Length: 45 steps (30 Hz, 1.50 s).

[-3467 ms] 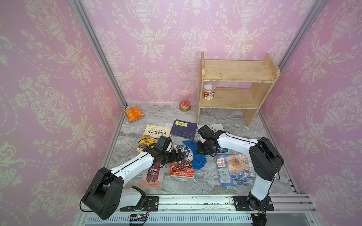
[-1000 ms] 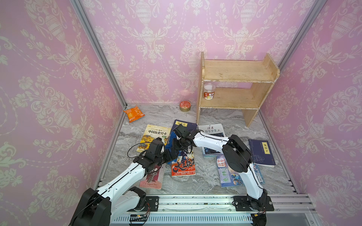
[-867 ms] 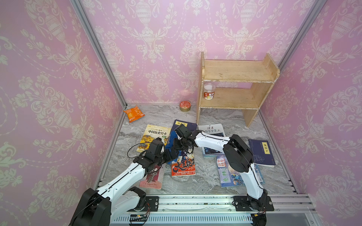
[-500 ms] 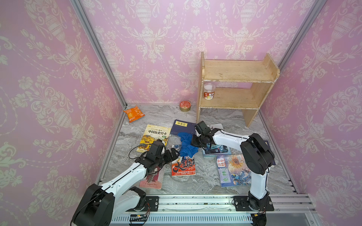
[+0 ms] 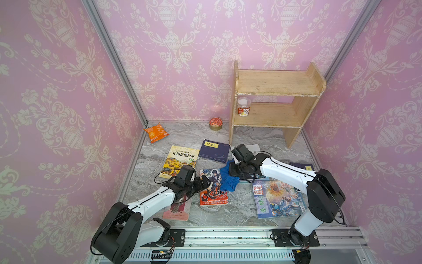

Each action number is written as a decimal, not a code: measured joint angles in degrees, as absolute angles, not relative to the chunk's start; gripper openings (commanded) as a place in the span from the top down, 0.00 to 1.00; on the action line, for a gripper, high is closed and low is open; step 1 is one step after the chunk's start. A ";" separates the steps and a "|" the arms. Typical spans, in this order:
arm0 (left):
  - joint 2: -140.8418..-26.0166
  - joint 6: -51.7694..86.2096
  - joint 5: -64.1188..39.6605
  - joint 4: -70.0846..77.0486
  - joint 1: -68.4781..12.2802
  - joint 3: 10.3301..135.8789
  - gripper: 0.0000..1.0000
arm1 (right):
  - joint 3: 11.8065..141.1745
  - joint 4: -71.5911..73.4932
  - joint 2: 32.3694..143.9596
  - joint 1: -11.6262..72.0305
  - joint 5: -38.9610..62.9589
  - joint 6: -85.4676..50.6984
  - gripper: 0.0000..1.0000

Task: Wipe the cover of the book
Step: Wipe the dirt from the cover of the book, then pick up the book from the center of the board.

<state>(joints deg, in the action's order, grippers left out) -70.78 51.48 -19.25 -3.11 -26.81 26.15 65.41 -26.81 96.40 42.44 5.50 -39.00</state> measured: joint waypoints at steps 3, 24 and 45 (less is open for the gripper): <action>-73.21 51.51 -20.27 0.25 -27.03 26.68 0.01 | 61.49 -25.78 99.26 45.78 5.54 -40.47 1.00; -76.42 58.41 -35.73 14.02 -29.76 27.05 0.03 | 53.76 -14.59 99.15 43.62 12.43 -48.14 1.00; -67.46 43.38 -31.88 -22.04 -28.95 36.56 0.60 | 48.90 -10.92 95.46 43.62 15.18 -48.29 1.00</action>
<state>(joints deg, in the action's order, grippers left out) -67.46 43.38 -31.88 -22.04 -28.95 36.56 48.90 -10.92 95.46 43.62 15.18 -48.29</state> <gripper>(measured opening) 0.447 0.133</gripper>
